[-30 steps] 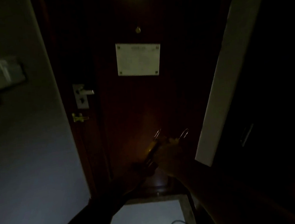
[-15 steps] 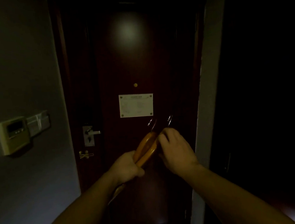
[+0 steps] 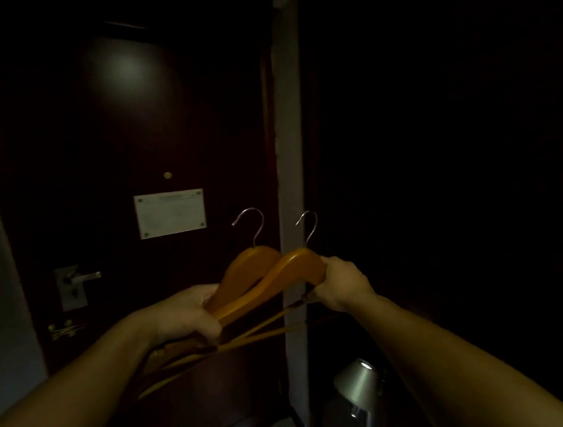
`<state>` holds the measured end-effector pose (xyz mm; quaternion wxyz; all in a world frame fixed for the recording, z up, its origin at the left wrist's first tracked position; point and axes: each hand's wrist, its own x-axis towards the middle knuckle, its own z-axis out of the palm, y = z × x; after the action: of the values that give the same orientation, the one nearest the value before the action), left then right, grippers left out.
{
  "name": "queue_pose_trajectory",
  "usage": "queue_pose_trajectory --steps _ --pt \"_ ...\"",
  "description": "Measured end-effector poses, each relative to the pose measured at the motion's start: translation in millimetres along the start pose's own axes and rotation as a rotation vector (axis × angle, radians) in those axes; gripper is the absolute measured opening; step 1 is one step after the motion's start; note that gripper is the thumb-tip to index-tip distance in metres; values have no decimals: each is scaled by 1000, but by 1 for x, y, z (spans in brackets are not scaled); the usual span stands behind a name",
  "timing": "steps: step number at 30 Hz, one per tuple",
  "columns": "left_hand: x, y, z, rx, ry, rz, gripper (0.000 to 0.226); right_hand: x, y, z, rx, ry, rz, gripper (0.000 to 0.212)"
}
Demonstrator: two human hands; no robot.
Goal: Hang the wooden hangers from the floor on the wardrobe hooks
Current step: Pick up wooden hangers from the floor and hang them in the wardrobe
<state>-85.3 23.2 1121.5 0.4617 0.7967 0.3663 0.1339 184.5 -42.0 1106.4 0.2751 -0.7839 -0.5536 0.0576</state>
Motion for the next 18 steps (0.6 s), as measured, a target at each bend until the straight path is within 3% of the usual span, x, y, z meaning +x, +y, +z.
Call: queue_pose_trajectory --steps 3,9,15,18 --pt "8 25 26 39 -79 16 60 -31 33 -27 -139 20 71 24" --pt "34 84 101 216 -161 114 45 -90 106 -100 -205 61 232 12" --pt "56 149 191 359 -91 302 60 -160 176 -175 -214 23 371 18" --pt "53 190 251 455 -10 380 56 -203 215 -213 -242 23 462 23"
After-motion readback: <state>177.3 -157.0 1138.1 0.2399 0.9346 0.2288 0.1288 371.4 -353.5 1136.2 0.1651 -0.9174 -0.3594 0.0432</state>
